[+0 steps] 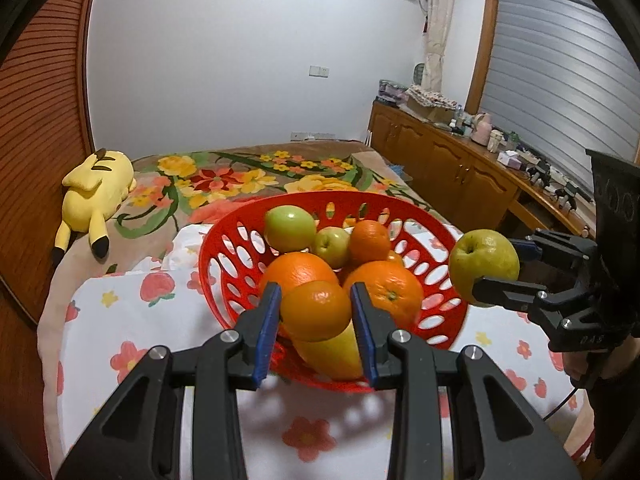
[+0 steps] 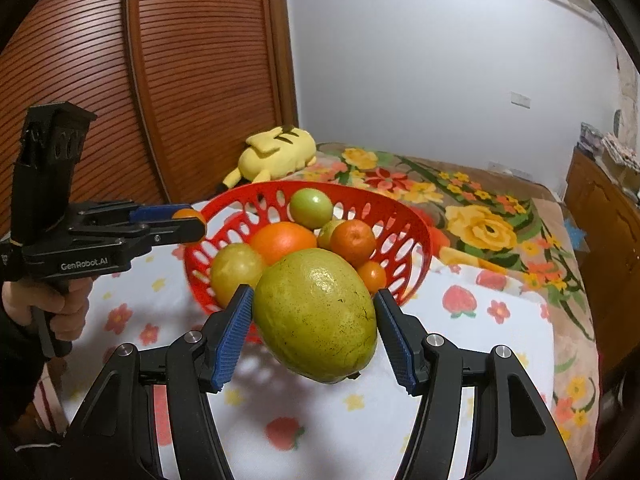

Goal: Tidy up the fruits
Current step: 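Lift the pomelo and small orange and carry both over the red basket, then lower into the basket and open both tools to release the fruit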

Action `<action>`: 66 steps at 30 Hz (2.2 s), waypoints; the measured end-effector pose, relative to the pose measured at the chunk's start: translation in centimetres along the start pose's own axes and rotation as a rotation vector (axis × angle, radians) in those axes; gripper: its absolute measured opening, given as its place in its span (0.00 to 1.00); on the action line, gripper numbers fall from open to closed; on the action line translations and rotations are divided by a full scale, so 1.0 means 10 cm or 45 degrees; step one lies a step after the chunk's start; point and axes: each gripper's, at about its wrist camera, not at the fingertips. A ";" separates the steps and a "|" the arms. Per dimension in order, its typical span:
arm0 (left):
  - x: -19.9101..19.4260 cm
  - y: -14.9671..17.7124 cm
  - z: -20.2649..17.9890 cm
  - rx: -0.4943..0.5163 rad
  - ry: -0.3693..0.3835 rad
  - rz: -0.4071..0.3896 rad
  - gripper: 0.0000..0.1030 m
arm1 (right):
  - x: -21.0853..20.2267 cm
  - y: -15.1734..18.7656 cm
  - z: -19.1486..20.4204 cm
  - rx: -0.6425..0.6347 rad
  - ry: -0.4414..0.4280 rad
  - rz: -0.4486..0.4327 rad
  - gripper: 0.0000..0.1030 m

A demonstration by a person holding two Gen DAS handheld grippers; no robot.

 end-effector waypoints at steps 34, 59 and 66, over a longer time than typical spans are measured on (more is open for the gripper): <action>0.63 -0.24 0.30 -0.025 -0.049 0.088 0.32 | 0.56 -0.19 -0.41 0.051 -0.049 0.058 0.63; 0.55 -0.12 0.34 -0.002 -0.100 0.090 0.50 | 0.21 -0.06 -0.36 0.088 -0.010 -0.011 0.64; 0.25 0.03 0.18 0.010 -0.090 0.036 0.56 | 0.07 0.11 -0.30 0.134 0.040 -0.052 0.68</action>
Point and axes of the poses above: each gripper's, at about its wrist camera, not at the fingertips, and x roughly the way its jaws point, z to its left, y to its underside, and after that the axes turned 3 degrees about x, right-handed
